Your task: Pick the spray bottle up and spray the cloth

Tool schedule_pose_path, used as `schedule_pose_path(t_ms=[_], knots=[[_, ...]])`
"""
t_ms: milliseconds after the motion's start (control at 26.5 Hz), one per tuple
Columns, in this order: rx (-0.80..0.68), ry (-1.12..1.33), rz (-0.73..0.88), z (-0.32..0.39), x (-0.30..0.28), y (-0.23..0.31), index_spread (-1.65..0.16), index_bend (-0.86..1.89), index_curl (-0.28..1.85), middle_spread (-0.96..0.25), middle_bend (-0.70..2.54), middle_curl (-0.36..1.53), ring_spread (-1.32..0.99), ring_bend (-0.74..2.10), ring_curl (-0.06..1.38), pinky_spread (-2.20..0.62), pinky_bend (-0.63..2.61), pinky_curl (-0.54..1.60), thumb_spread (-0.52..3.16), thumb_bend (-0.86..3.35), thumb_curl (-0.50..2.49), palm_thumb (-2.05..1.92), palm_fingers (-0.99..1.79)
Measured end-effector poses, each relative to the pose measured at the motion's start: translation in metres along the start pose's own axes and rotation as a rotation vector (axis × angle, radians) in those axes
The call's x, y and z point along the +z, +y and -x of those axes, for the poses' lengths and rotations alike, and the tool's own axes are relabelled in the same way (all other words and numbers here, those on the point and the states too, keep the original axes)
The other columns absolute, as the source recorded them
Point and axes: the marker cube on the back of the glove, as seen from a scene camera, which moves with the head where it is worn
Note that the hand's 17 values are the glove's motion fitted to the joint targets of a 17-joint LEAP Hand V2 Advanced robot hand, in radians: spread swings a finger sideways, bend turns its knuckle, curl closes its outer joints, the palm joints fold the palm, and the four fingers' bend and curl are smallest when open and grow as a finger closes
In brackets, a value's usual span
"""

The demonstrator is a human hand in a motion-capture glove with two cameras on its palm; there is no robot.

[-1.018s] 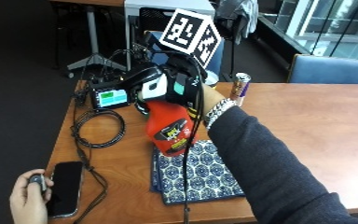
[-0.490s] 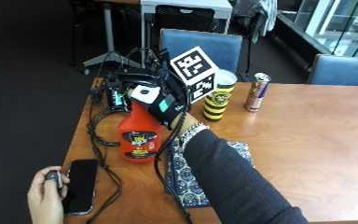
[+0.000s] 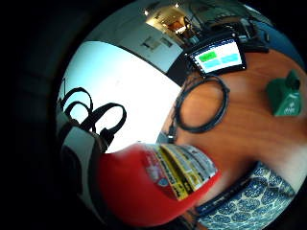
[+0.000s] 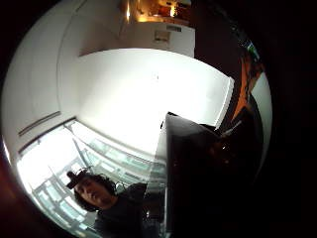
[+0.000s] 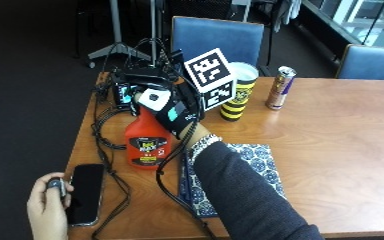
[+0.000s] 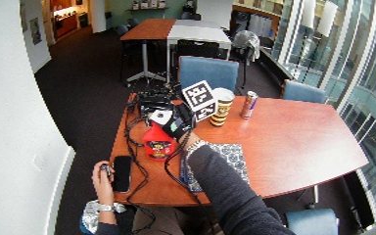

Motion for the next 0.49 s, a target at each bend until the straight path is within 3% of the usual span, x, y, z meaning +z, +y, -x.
schedule_pose_path(t_ms=[490], knots=[[-0.026,0.04,-0.018,0.023,-0.015,-0.006,-0.34,0.19,0.62,-0.24,0.59,0.51,-0.25,0.61,0.47,-0.32,0.43,0.39,0.31,-0.03,0.82,0.93,1.35]])
